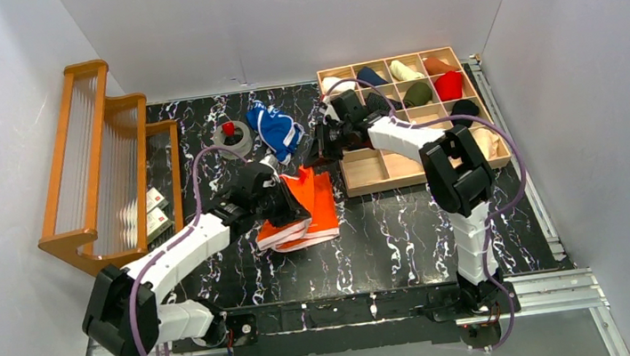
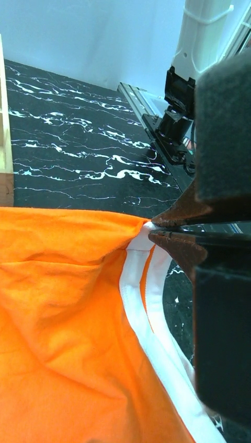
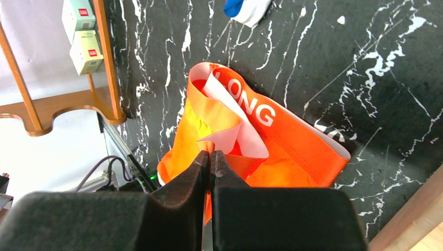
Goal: Roll the underwear
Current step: Fold the underwear at the center of the board.
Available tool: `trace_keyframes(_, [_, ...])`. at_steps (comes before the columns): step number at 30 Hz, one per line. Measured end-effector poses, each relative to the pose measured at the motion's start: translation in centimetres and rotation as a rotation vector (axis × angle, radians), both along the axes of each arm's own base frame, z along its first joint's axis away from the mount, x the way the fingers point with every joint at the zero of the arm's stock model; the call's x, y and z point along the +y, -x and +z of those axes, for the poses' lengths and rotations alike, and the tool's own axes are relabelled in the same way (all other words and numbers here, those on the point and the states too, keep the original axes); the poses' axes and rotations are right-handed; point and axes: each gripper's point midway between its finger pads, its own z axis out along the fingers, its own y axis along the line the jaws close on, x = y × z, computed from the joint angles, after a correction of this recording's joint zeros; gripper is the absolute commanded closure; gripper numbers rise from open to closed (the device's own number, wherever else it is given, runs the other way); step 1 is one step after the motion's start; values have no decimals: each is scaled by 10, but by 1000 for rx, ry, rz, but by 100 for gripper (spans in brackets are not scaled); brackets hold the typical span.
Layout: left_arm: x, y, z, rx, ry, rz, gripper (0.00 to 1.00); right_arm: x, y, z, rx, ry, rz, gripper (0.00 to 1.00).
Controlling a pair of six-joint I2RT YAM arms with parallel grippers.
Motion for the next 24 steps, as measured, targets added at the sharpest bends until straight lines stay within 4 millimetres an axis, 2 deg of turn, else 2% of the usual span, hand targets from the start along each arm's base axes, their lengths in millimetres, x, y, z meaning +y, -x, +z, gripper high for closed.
trace_keyframes(8, [-17,-2,-12,5,0,-23,100,-13,8,-23,5,59,-1,87])
trace_keyframes(10, [-21,-2,-18,14,-1,-32,100,-22,12,-33,8,98,-20,81])
trace_keyframes(11, [-23,-2,-22,21,-5,-36,97,-26,14,-36,7,118,-32,73])
trace_keyframes(12, [-24,-1,-25,28,-9,-42,89,-31,15,-39,3,135,-41,64])
trace_keyframes(13, [-26,1,-27,35,-12,-50,86,-35,17,-41,5,150,-50,61])
trace_keyframes(15, [-28,5,-28,39,-9,-64,76,-42,16,-43,-1,180,-63,58])
trace_keyframes(17, [-29,6,-26,33,-3,-74,59,-46,14,-44,-16,203,-63,53])
trace_keyframes(19, [-29,7,-20,13,3,-85,47,-49,14,-43,-25,219,-57,50])
trace_keyframes(22, [-23,10,-3,-32,10,-91,35,-51,14,-39,-37,230,-40,49])
trace_keyframes(24, [-15,10,6,-58,-19,-81,31,-51,11,-33,-43,239,-37,45])
